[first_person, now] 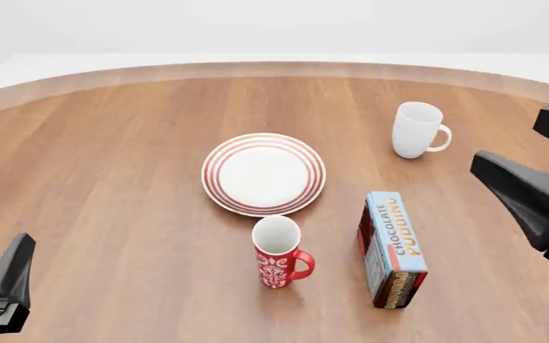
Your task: Pick up the red mug and put it on the plate
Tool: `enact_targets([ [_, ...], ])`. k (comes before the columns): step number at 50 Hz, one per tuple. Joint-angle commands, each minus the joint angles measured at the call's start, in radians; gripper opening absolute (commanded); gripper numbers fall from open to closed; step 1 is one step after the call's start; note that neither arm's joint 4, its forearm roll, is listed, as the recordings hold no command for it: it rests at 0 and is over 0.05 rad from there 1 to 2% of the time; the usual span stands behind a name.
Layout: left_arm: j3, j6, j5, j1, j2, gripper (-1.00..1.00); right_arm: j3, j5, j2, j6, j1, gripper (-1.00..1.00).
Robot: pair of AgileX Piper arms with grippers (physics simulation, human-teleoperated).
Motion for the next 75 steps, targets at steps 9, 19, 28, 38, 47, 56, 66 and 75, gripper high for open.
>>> enact_targets([
  [9, 0.000, 0.000, 0.000, 0.000, 0.000, 1.00, -0.168, 0.194, 0.137, 0.020, 0.063, 1.00],
  [19, 0.000, 0.000, 0.000, 0.000, 0.000, 1.00, -0.191, 0.241, 0.197, -0.010, 0.091, 1.00],
  [28, 0.000, 0.000, 0.000, 0.000, 0.000, 1.00, -0.193, 0.267, 0.243, -0.016, 0.125, 1.00],
  [38, 0.000, 0.000, 0.000, 0.000, 0.000, 1.00, -0.182, 0.269, 0.283, -0.033, 0.132, 1.00],
  [47, 0.000, 0.000, 0.000, 0.000, 0.000, 1.00, -0.147, 0.255, 0.320, -0.048, 0.147, 1.00],
  [56, 0.000, 0.000, 0.000, 0.000, 0.000, 1.00, -0.124, 0.241, 0.367, -0.021, 0.176, 1.00],
  [66, 0.000, 0.000, 0.000, 0.000, 0.000, 1.00, -0.101, 0.212, 0.400, -0.014, 0.176, 1.00],
  [75, 0.000, 0.000, 0.000, 0.000, 0.000, 1.00, -0.079, 0.180, 0.425, -0.014, 0.177, 1.00],
])
